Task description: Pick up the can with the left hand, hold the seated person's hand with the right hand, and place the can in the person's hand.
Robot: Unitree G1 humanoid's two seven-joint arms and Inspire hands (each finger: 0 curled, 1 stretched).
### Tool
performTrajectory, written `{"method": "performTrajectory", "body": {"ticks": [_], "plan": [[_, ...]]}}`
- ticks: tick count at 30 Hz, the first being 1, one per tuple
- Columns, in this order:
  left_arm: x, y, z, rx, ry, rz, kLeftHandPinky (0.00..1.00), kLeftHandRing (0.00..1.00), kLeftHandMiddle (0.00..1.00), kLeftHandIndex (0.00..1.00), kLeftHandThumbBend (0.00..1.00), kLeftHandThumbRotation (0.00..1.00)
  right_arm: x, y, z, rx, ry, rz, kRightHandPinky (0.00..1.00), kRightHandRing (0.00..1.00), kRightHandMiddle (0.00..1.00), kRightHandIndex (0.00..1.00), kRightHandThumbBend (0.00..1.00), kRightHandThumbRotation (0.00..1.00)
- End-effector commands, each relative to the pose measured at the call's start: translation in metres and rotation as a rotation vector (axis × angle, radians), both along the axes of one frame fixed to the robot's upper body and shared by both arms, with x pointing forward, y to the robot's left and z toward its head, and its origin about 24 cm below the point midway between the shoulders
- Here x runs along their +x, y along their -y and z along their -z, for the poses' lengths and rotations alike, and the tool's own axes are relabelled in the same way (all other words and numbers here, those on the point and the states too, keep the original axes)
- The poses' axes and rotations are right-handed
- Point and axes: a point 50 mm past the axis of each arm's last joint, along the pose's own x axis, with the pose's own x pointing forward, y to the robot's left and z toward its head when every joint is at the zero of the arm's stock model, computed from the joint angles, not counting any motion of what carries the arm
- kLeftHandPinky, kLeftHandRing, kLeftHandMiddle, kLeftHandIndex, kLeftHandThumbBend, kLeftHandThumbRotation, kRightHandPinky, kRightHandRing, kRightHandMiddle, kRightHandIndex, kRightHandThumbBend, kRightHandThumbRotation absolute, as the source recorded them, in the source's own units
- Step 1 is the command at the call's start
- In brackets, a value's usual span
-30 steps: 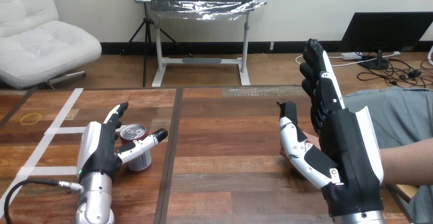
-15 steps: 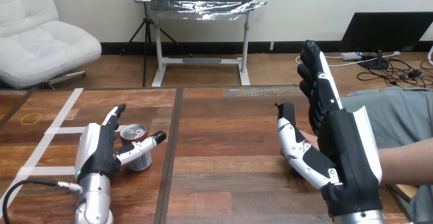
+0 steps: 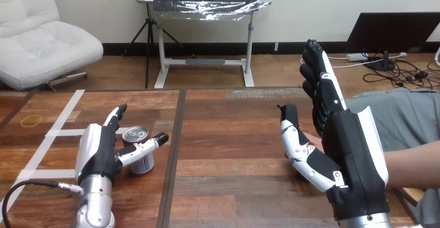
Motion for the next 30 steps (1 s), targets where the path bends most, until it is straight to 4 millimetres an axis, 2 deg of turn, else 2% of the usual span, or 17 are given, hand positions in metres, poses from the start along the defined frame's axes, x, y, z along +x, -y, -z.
{"method": "performTrajectory", "body": {"ticks": [1, 15, 30], "plan": [[0.0222, 0.0034, -0.025, 0.011, 0.098, 0.002, 0.78, 0.85, 0.88, 0.88, 0.95, 0.43, 0.0025, 0.0008, -0.019, 0.012, 0.09, -0.003, 1.0, 1.0, 1.0, 1.0, 0.0, 0.0], [0.0229, 0.0053, -0.023, -0.008, 0.091, -0.011, 0.68, 0.75, 0.78, 0.78, 0.9, 0.35, 0.0022, 0.0013, -0.0204, -0.002, 0.087, 0.002, 1.0, 1.0, 1.0, 1.0, 0.0, 0.0], [0.0238, 0.0073, -0.0208, -0.004, 0.068, 0.002, 0.67, 0.73, 0.75, 0.75, 0.87, 0.32, 0.0018, 0.0011, -0.0209, 0.0, 0.087, -0.006, 1.0, 1.0, 1.0, 0.99, 0.0, 0.0]]}}
